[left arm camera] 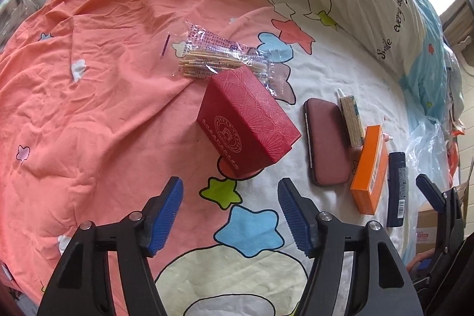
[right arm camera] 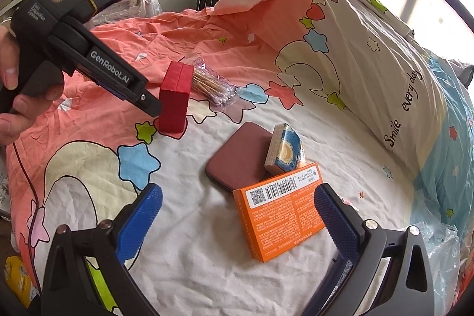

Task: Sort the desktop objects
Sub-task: 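Lift the red box with the left tool and turn it upright, then grasp the orange box with the right tool while the left tool holds the red box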

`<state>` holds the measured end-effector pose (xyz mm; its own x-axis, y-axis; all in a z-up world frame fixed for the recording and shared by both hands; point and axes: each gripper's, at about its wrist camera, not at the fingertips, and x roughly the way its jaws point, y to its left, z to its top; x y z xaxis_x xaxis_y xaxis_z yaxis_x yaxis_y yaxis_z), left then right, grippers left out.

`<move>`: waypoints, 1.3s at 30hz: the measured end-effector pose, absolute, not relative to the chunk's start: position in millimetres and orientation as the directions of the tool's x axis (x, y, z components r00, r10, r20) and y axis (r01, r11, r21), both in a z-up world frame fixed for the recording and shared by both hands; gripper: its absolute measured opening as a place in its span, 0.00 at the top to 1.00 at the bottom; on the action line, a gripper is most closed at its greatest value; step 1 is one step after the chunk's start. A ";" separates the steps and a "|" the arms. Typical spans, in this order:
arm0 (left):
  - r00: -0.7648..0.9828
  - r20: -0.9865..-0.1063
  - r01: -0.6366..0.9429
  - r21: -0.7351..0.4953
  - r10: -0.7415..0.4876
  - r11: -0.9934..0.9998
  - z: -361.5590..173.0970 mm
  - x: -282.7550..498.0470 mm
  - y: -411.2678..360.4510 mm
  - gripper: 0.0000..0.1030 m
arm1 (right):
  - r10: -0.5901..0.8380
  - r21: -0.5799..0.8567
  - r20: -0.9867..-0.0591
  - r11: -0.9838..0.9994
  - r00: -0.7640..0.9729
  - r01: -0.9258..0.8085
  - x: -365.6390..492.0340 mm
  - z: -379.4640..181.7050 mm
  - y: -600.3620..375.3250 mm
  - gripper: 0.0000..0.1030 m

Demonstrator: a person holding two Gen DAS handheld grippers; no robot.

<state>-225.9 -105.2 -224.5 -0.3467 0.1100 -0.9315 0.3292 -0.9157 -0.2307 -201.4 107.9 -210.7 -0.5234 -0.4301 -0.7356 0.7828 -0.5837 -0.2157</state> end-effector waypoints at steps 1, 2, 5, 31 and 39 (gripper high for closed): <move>-0.351 -0.932 0.341 -0.221 0.094 -0.914 -222.6 -226.9 -106.5 0.29 | -0.432 -0.215 -0.735 -0.584 -0.523 0.783 -201.2 -210.7 107.7 0.01; -0.355 -0.931 0.354 -0.211 0.078 -0.911 -220.7 -227.9 -107.8 0.28 | -0.435 -0.213 -0.732 -0.585 -0.524 0.783 -201.3 -210.9 107.7 0.01; -0.343 -0.937 0.407 -0.214 0.068 -0.888 -224.8 -235.1 -107.6 0.28 | -0.439 -0.220 -0.727 -0.579 -0.528 0.785 -201.5 -213.3 106.8 0.01; -0.328 -0.945 0.342 -0.120 0.001 -0.932 -258.1 -258.0 -85.1 0.64 | -0.305 -0.325 -0.717 -0.648 -0.626 0.688 -223.1 -250.1 106.5 0.01; -0.306 -0.951 0.234 -0.126 0.049 -0.964 -249.9 -238.2 -81.9 0.66 | -0.277 -0.353 -0.698 -0.669 -0.660 0.654 -222.6 -255.8 101.3 0.01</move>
<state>-238.2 -81.9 -249.9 -0.3064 0.0495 -0.9506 0.2343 -0.9640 -0.1257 -222.6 101.3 -255.8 -0.6603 -0.2774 -0.6979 0.6544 -0.6685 -0.3534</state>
